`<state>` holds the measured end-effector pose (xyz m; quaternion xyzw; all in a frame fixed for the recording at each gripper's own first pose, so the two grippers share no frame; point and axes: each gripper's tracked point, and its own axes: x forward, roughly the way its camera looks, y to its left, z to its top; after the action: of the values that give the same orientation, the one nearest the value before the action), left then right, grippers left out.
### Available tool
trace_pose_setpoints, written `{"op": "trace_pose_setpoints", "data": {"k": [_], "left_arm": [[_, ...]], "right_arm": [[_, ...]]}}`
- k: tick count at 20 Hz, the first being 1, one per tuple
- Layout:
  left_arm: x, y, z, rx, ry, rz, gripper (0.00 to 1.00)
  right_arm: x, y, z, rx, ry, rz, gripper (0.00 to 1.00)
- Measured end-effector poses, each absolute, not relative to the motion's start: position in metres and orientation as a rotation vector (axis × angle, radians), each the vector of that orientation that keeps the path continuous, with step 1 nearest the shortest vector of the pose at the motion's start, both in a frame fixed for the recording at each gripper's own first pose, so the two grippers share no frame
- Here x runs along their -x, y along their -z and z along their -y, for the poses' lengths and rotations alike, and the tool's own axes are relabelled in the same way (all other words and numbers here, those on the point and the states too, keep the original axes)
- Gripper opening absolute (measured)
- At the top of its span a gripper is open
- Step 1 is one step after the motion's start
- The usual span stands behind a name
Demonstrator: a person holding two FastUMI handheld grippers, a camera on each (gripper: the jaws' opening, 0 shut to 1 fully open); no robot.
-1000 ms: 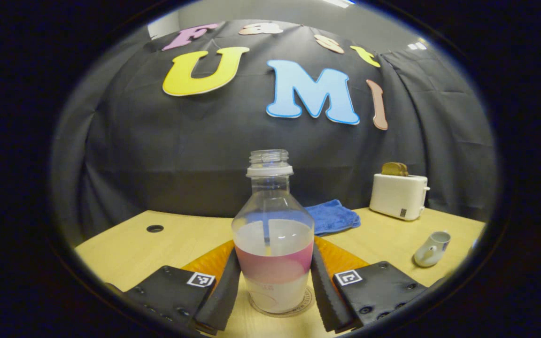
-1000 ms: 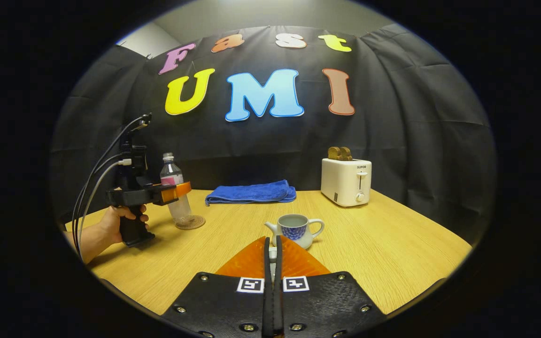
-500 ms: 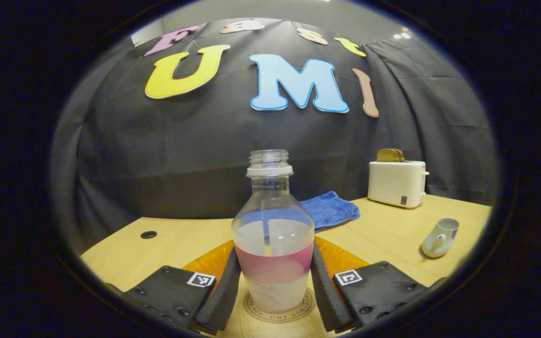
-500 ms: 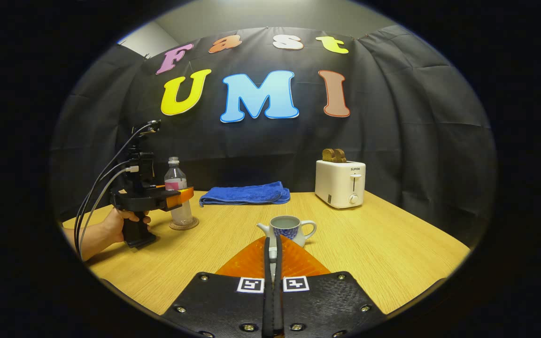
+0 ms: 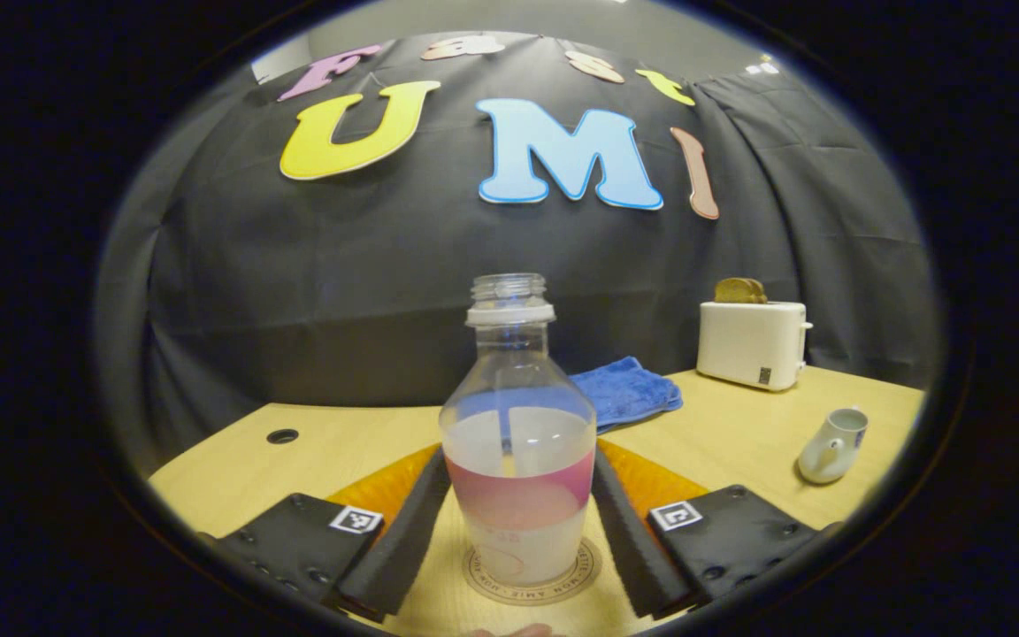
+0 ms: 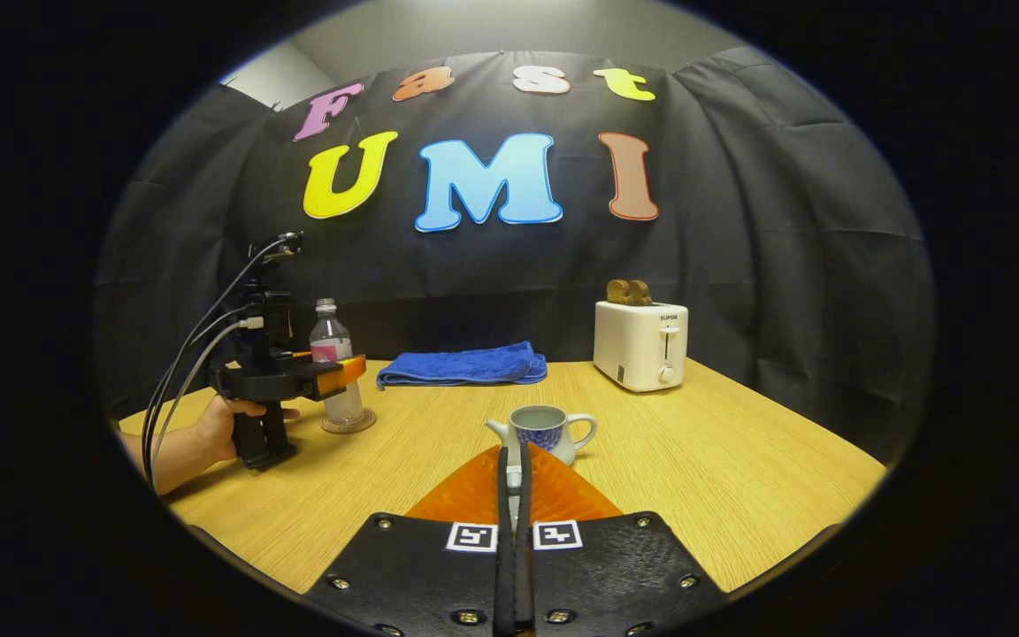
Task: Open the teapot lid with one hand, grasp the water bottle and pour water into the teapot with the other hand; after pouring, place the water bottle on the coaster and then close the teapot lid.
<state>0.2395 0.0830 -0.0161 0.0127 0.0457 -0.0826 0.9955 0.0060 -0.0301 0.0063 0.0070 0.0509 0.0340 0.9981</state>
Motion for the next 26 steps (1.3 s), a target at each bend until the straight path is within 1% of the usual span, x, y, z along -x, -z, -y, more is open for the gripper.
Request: {"op": "trace_pose_setpoints", "data": {"k": [1, 5, 9, 18, 20, 23, 26], "left_arm": [[-0.241, 0.015, -0.083, -0.03, 0.162, -0.091, 1.0], [-0.235, 0.011, -0.085, -0.044, 0.142, -0.083, 1.0], [-0.225, 0.003, -0.077, -0.033, 0.174, -0.066, 1.0], [-0.183, 0.012, -0.089, -0.042, 0.13, -0.098, 1.0], [-0.164, 0.012, -0.09, -0.024, 0.127, -0.098, 1.0], [-0.129, 0.009, -0.086, 0.02, 0.127, -0.104, 1.0], [-0.097, -0.007, -0.089, 0.038, 0.076, -0.062, 1.0]], "right_arm": [[-0.006, -0.007, 0.03, -0.011, -0.068, -0.101, 0.0], [-0.004, -0.007, 0.029, -0.012, -0.07, -0.099, 0.0], [0.0, -0.011, 0.028, -0.006, -0.071, -0.09, 0.0], [0.004, -0.018, 0.026, -0.009, -0.075, -0.075, 0.0], [-0.004, -0.024, 0.03, -0.008, -0.07, -0.059, 0.0], [-0.038, -0.035, 0.045, 0.0, -0.034, -0.034, 0.0], [-0.077, -0.043, 0.056, 0.033, 0.019, -0.007, 0.0]]}}
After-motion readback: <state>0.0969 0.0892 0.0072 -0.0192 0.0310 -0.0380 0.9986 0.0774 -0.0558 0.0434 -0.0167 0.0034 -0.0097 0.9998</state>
